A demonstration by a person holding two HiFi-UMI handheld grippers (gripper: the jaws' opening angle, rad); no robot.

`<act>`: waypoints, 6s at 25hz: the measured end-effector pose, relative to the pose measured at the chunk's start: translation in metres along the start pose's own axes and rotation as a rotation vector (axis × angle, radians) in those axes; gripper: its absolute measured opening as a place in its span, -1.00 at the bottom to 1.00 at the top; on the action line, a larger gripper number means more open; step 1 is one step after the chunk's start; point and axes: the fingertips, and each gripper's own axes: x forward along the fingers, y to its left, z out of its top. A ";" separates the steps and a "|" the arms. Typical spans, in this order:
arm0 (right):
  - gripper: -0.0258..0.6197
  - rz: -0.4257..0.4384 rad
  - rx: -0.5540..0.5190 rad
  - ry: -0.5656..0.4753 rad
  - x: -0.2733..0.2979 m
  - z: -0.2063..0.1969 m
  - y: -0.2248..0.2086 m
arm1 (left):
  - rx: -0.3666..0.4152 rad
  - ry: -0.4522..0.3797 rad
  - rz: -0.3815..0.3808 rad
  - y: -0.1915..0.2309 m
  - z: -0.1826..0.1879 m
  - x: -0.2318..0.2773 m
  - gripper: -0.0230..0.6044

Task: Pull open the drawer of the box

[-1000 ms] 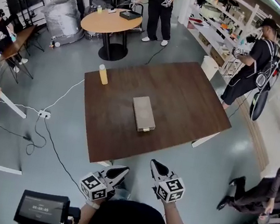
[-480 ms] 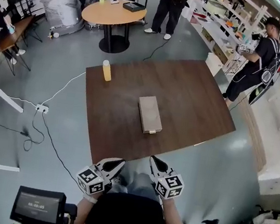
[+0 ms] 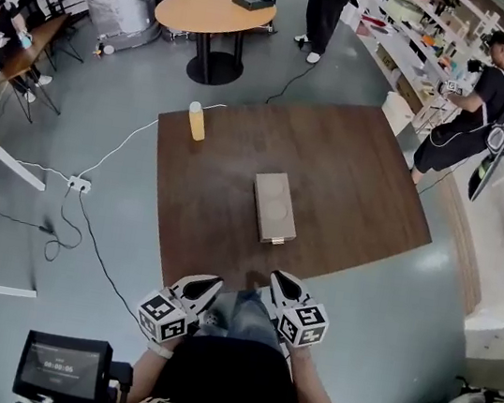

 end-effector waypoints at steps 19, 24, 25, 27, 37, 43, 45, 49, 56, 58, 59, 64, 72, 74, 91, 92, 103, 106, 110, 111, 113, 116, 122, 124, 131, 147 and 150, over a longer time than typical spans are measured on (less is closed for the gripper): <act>-0.81 -0.125 0.038 0.131 0.046 -0.043 -0.084 | -0.024 0.104 0.024 0.017 -0.007 0.052 -0.93; -0.71 -0.174 0.053 0.185 0.060 -0.064 -0.103 | -0.053 0.135 0.044 0.022 -0.022 0.056 -0.93; -0.71 -0.179 0.052 0.198 0.063 -0.068 -0.106 | -0.058 0.140 0.049 0.023 -0.024 0.057 -0.93; -0.65 -0.187 0.048 0.224 0.068 -0.076 -0.110 | -0.072 0.149 0.063 0.027 -0.027 0.056 -0.93; -0.47 -0.207 0.012 0.342 0.105 -0.108 -0.127 | -0.115 0.186 0.139 0.055 -0.035 0.042 -0.93; -0.46 -0.259 0.034 0.414 0.117 -0.121 -0.139 | -0.126 0.215 0.154 0.068 -0.041 0.042 -0.93; -0.42 -0.278 0.046 0.434 0.123 -0.128 -0.144 | -0.131 0.220 0.160 0.073 -0.041 0.042 -0.93; -0.35 -0.297 0.067 0.464 0.135 -0.137 -0.155 | -0.135 0.230 0.173 0.081 -0.040 0.043 -0.93; -0.35 -0.318 0.097 0.507 0.153 -0.147 -0.162 | -0.147 0.228 0.182 0.097 -0.033 0.043 -0.93; -0.35 -0.336 0.100 0.518 0.154 -0.149 -0.164 | -0.149 0.223 0.180 0.099 -0.030 0.043 -0.93; -0.35 -0.343 0.096 0.523 0.155 -0.150 -0.164 | -0.149 0.221 0.180 0.100 -0.030 0.042 -0.93; -0.38 -0.359 0.063 0.540 0.161 -0.151 -0.163 | -0.150 0.228 0.169 0.099 -0.034 0.040 -0.93; -0.40 -0.374 0.068 0.521 0.159 -0.151 -0.166 | -0.137 0.225 0.153 0.092 -0.033 0.040 -0.93; -0.41 -0.376 0.070 0.522 0.159 -0.151 -0.166 | -0.134 0.223 0.154 0.091 -0.032 0.038 -0.93; -0.41 -0.389 0.087 0.530 0.124 -0.173 -0.151 | -0.096 0.209 0.129 0.070 -0.031 0.028 -0.93; -0.41 -0.388 0.089 0.530 0.122 -0.175 -0.151 | -0.093 0.208 0.127 0.067 -0.031 0.028 -0.93; -0.41 -0.389 0.095 0.531 0.093 -0.194 -0.139 | -0.066 0.206 0.091 0.041 -0.040 0.024 -0.93; -0.41 -0.394 0.092 0.530 0.084 -0.198 -0.134 | -0.064 0.202 0.085 0.034 -0.043 0.018 -0.93; -0.41 -0.396 0.094 0.534 0.074 -0.205 -0.132 | -0.062 0.196 0.083 0.027 -0.048 0.014 -0.93; -0.41 -0.398 0.094 0.535 0.071 -0.207 -0.131 | -0.063 0.195 0.083 0.025 -0.049 0.013 -0.93; -0.41 -0.404 0.096 0.536 0.065 -0.211 -0.128 | -0.061 0.192 0.080 0.022 -0.051 0.010 -0.93; -0.41 -0.409 0.102 0.537 0.056 -0.218 -0.123 | -0.054 0.190 0.069 0.016 -0.054 0.007 -0.93; -0.41 -0.417 0.114 0.540 0.040 -0.225 -0.112 | -0.042 0.186 0.052 0.007 -0.051 0.001 -0.93; -0.41 -0.421 0.119 0.539 0.037 -0.229 -0.110 | -0.037 0.188 0.047 0.007 -0.052 0.000 -0.93; -0.41 -0.427 0.130 0.540 0.028 -0.240 -0.108 | -0.029 0.192 0.041 0.004 -0.057 -0.002 -0.93; -0.42 -0.427 0.061 0.558 0.022 -0.253 -0.112 | -0.017 0.192 0.030 -0.001 -0.057 -0.004 -0.93; -0.42 -0.425 0.067 0.569 0.021 -0.249 -0.110 | -0.014 0.184 0.032 0.001 -0.054 -0.004 -0.93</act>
